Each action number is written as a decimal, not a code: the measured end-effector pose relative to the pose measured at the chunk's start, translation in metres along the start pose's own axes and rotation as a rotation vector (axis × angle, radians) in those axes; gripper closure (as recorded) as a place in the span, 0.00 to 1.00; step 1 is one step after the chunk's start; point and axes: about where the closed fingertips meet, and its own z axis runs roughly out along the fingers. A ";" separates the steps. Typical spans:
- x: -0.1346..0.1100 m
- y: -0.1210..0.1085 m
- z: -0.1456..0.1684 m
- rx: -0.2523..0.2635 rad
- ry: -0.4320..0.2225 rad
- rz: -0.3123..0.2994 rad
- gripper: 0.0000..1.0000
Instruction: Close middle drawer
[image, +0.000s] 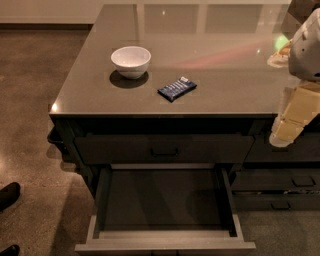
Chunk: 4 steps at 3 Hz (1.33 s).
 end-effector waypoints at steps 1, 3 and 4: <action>0.000 0.000 0.000 0.000 0.000 0.000 0.00; 0.015 0.078 0.088 -0.222 -0.058 0.049 0.00; 0.010 0.129 0.142 -0.396 -0.121 0.042 0.00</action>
Offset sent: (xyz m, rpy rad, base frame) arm -0.0651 0.0144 -0.1394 0.1241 0.2835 -0.0153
